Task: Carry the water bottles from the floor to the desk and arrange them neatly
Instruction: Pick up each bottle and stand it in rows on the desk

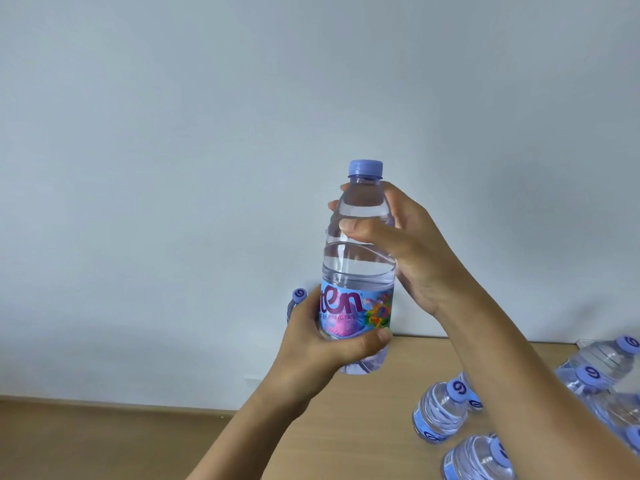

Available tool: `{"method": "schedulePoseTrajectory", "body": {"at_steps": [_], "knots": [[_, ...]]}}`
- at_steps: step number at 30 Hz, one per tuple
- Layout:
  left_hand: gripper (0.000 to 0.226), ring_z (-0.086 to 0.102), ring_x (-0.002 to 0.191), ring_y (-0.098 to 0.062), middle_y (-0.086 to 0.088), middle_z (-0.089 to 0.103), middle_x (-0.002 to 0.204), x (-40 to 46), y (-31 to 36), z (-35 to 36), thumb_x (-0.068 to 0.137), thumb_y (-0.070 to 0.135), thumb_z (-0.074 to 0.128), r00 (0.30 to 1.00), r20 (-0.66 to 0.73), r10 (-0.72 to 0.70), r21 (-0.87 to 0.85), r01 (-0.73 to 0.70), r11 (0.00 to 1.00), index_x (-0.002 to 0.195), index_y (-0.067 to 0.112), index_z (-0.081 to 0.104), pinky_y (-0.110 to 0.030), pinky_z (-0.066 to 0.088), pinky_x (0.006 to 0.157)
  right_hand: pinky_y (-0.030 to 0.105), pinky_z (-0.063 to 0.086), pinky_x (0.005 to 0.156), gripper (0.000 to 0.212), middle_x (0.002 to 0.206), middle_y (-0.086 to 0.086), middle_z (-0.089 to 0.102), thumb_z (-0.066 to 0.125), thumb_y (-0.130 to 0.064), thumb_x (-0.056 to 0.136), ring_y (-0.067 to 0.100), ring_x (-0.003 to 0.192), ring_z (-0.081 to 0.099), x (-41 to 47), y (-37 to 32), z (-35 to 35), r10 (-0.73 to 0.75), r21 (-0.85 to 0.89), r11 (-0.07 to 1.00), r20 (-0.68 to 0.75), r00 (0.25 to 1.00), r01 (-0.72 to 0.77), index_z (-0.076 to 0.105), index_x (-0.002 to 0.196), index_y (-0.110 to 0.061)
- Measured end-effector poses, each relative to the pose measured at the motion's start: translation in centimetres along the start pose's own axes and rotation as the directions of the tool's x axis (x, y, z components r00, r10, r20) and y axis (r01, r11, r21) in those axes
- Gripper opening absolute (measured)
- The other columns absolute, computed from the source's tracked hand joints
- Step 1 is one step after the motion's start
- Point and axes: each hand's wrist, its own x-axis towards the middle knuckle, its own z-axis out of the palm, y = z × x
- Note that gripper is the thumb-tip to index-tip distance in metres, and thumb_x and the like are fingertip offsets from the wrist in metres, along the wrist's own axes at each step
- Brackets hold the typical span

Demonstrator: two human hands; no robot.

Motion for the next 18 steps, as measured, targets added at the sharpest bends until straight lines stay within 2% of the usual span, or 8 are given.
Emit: {"method": "schedulePoseTrajectory", "body": {"at_steps": [2,4,7,10,14,18], "knots": [[0.051,0.073,0.084,-0.027,-0.007,0.075,0.092,-0.1,0.2,0.4,0.058,0.019,0.087,0.998,-0.065,0.022,0.063,-0.018,0.998,0.105,0.015,0.066,-0.036,0.061,0.070,0.030,0.057,0.073,0.046,0.113,0.010,0.069,0.081,-0.019,0.069,0.020,0.086,0.073,-0.2,0.1,0.3,0.019,0.011,1.000,-0.083,0.996,-0.018,0.063,0.111,-0.016],[0.047,0.072,0.078,-0.030,-0.009,0.074,0.087,-0.3,0.3,1.0,0.061,0.016,0.086,0.995,-0.091,0.030,0.102,-0.021,0.995,0.103,0.015,0.065,-0.043,0.062,0.067,0.027,0.056,0.068,0.043,0.105,0.007,0.069,0.084,-0.016,0.068,0.018,0.078,0.072,-0.4,0.4,0.6,0.031,0.033,0.999,-0.149,0.988,-0.027,0.063,0.105,-0.016],[0.056,0.073,0.084,-0.025,-0.004,0.075,0.093,-0.4,0.3,1.4,0.059,0.021,0.089,0.996,-0.082,0.031,0.132,-0.020,0.991,0.109,0.017,0.063,-0.043,0.062,0.072,0.031,0.056,0.067,0.036,0.093,0.003,0.068,0.080,-0.012,0.065,0.020,0.074,0.070,-0.5,0.5,0.5,0.030,0.050,0.999,-0.174,0.984,-0.021,0.064,0.096,-0.017],[0.063,0.072,0.094,-0.025,-0.004,0.074,0.102,-0.3,0.2,1.0,0.058,0.030,0.091,1.000,0.005,-0.005,0.133,0.004,0.991,0.113,0.020,0.062,-0.044,0.060,0.082,0.033,0.056,0.069,0.034,0.091,0.003,0.067,0.075,-0.008,0.064,0.023,0.079,0.068,-0.6,0.3,-0.2,0.023,0.093,0.996,-0.136,0.990,-0.010,0.064,0.094,-0.019],[0.064,0.071,0.098,-0.027,-0.009,0.073,0.106,-0.3,0.6,0.6,0.058,0.027,0.088,0.985,0.158,-0.076,0.032,0.071,0.997,0.116,0.015,0.063,-0.032,0.058,0.082,0.035,0.057,0.071,0.039,0.089,0.002,0.069,0.073,-0.009,0.059,0.028,0.083,0.070,-0.9,0.3,-1.2,0.016,0.227,0.974,-0.028,0.999,-0.009,0.066,0.097,-0.018],[0.061,0.072,0.089,-0.025,-0.010,0.074,0.098,-0.2,0.6,0.8,0.054,0.026,0.089,0.992,0.119,-0.039,0.039,0.034,0.999,0.109,0.013,0.065,-0.026,0.056,0.073,0.039,0.058,0.077,0.037,0.092,0.002,0.070,0.070,-0.016,0.059,0.029,0.085,0.072,-1.1,0.3,-1.6,-0.043,0.262,0.964,0.012,0.999,0.038,0.068,0.095,-0.022]]}}
